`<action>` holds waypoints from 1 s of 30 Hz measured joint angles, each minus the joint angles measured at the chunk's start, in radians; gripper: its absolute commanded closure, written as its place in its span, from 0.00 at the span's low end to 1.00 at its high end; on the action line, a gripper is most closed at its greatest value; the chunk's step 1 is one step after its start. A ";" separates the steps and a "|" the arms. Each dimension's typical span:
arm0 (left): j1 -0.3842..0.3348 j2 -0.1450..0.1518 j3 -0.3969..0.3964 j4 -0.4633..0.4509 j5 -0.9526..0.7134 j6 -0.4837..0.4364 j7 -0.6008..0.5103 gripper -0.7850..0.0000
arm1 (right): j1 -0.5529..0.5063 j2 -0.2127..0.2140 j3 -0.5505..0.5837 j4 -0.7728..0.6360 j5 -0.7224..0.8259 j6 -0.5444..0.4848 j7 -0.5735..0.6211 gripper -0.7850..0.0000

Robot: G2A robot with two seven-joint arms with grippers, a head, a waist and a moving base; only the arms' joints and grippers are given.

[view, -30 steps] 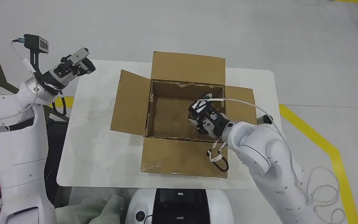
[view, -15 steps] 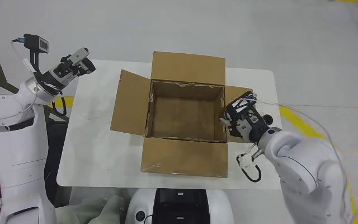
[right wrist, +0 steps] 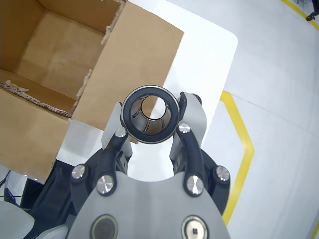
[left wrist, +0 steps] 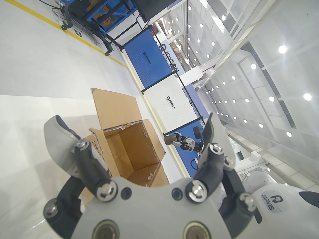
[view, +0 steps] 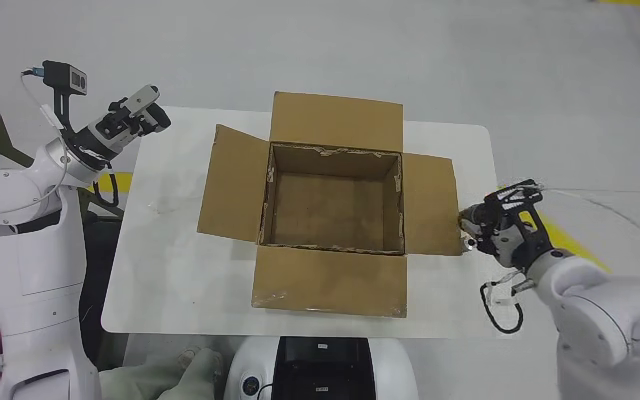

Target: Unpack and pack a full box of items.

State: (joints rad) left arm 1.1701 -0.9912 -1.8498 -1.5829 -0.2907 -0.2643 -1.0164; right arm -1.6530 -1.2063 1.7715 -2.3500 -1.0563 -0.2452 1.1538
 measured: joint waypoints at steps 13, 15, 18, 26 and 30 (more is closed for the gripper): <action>0.000 0.000 0.000 0.000 0.000 0.000 0.000 0.00 | -0.221 0.004 0.171 0.000 0.116 -0.040 -0.102 1.00; 0.000 0.000 0.000 0.000 0.000 0.000 0.000 0.00 | -0.260 0.002 0.171 0.000 0.122 -0.036 -0.136 1.00; 0.000 0.000 0.000 0.000 0.000 0.000 0.000 0.00 | -0.315 0.000 0.164 0.000 0.113 -0.041 -0.182 1.00; 0.000 0.000 0.000 0.000 0.000 0.000 0.000 0.00 | -0.491 -0.010 0.124 0.000 0.053 -0.024 -0.310 1.00; 0.000 0.000 0.000 0.000 0.000 0.000 0.000 0.00 | -0.558 -0.015 0.104 0.000 0.006 0.008 -0.388 1.00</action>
State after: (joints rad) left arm 1.1701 -0.9912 -1.8498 -1.5829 -0.2907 -0.2643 -1.0164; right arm -2.2114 -1.2215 1.8752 -2.3500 -1.0501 -0.2377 0.7660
